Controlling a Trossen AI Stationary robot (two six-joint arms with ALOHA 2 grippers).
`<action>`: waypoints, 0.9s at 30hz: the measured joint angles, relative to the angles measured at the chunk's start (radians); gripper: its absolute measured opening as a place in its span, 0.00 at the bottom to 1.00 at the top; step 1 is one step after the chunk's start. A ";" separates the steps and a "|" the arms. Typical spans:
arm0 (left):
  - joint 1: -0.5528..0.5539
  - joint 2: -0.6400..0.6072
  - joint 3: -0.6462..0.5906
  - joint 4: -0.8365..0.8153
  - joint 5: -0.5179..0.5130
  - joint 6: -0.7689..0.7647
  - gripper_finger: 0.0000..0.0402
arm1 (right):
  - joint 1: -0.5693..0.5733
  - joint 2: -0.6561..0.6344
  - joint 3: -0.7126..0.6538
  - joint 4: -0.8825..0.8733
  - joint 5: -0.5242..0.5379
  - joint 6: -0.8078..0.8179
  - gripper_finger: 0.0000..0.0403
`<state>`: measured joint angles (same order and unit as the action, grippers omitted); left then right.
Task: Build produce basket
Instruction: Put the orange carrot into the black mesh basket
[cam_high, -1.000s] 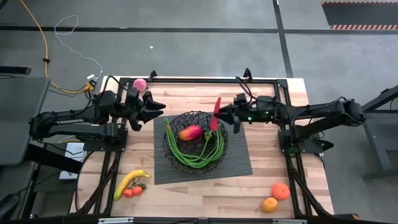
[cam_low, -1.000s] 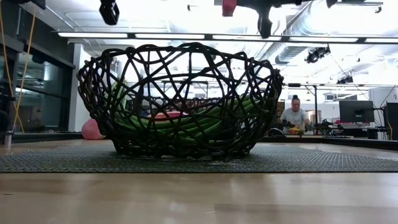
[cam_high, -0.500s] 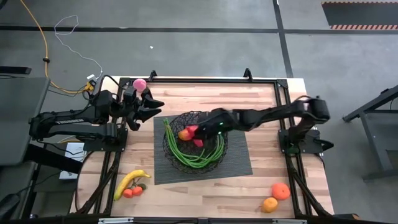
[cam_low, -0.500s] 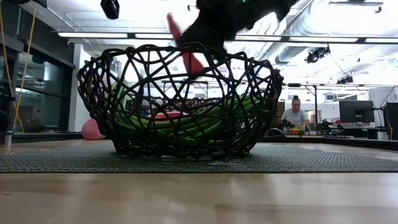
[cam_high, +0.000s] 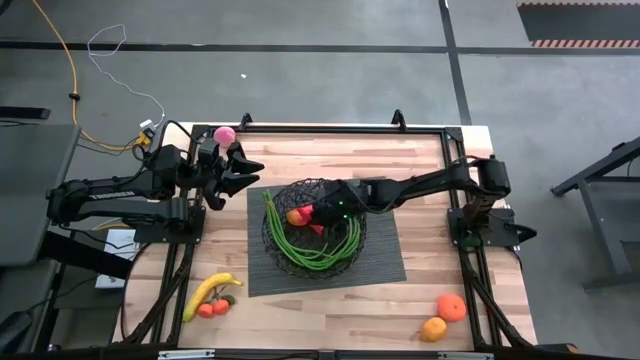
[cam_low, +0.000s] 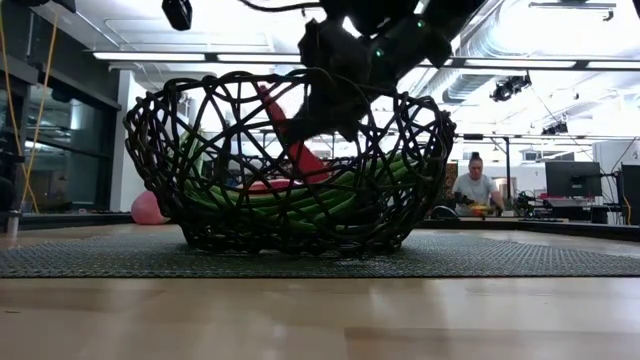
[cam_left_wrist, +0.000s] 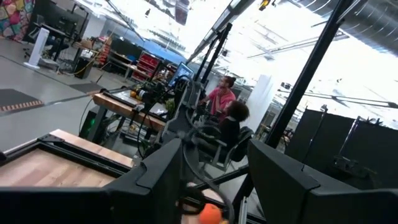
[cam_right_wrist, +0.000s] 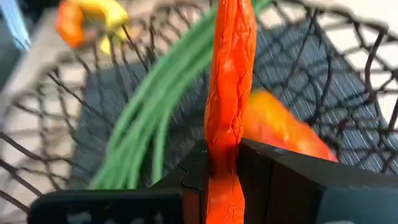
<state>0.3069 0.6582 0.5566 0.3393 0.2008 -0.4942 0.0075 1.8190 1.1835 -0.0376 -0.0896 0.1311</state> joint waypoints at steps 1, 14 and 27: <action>0.000 0.000 0.000 0.001 -0.001 0.000 0.43 | 0.005 0.003 0.000 -0.001 0.015 -0.010 0.11; 0.000 0.000 0.000 0.002 -0.002 0.000 0.43 | 0.022 -0.012 0.000 -0.198 0.017 -0.015 0.11; 0.000 0.000 0.000 0.000 -0.002 0.027 0.43 | 0.031 -0.156 0.000 -0.373 0.032 0.014 0.11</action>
<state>0.3073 0.6580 0.5568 0.3391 0.1989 -0.4675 0.0384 1.6628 1.1831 -0.4110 -0.0575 0.1447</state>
